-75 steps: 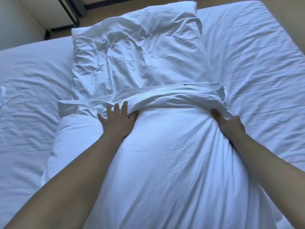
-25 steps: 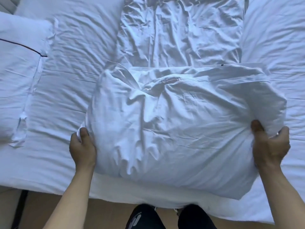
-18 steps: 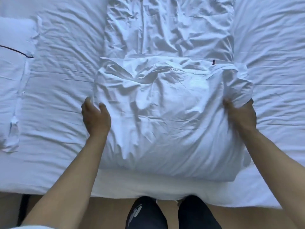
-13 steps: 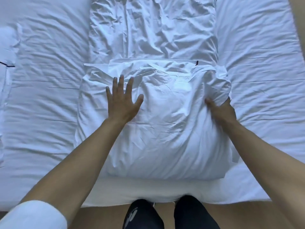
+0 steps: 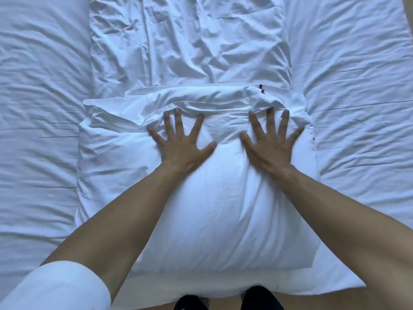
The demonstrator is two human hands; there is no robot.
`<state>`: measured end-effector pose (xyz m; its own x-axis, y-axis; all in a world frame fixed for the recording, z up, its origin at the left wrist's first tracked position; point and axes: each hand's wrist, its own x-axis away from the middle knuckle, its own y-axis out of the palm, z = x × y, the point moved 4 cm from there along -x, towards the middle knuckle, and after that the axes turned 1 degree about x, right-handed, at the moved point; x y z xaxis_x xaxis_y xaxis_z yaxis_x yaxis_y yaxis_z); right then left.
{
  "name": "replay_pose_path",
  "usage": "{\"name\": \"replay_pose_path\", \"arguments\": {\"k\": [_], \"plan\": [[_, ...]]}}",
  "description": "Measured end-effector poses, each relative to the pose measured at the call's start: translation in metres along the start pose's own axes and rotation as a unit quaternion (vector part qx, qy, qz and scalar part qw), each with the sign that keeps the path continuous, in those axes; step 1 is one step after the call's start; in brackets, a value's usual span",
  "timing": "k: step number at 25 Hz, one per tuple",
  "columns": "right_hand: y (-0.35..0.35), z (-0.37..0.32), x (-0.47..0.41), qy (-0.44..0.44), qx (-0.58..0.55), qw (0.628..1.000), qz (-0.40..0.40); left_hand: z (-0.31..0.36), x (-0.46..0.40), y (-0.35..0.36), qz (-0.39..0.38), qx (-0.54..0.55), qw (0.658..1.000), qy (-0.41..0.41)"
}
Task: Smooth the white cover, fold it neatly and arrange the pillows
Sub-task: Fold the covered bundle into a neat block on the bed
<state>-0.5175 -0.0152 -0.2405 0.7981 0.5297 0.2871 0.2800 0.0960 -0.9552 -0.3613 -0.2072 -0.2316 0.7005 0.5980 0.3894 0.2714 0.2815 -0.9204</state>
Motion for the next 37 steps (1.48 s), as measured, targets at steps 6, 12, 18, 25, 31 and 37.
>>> {"name": "replay_pose_path", "arguments": {"k": [6, 12, 18, 25, 31, 37], "plan": [[0.075, 0.016, -0.068, 0.023, 0.004, 0.999, 0.046, -0.007, -0.059, 0.087, 0.064, -0.013, 0.998, -0.015], [0.067, 0.014, -0.069, 0.02, -0.008, 1.0, 0.016, -0.004, -0.058, 0.078, 0.028, -0.011, 0.999, -0.021], [0.039, 0.011, -0.036, 0.024, -0.037, 0.999, 0.007, -0.058, 0.018, 0.024, 0.041, -0.081, 0.996, -0.018], [0.019, -0.01, -0.01, -0.106, -0.041, 0.993, 0.044, -0.164, 0.087, 0.043, -0.18, 0.063, 0.951, -0.243], [0.012, -0.008, -0.011, -0.111, -0.023, 0.992, -0.059, -0.137, 0.087, -0.002, -0.239, 0.031, 0.939, -0.244], [-0.016, -0.015, -0.002, -0.15, 0.004, 0.983, -0.104, -0.095, 0.075, -0.066, -0.171, 0.043, 0.969, -0.174]]}}
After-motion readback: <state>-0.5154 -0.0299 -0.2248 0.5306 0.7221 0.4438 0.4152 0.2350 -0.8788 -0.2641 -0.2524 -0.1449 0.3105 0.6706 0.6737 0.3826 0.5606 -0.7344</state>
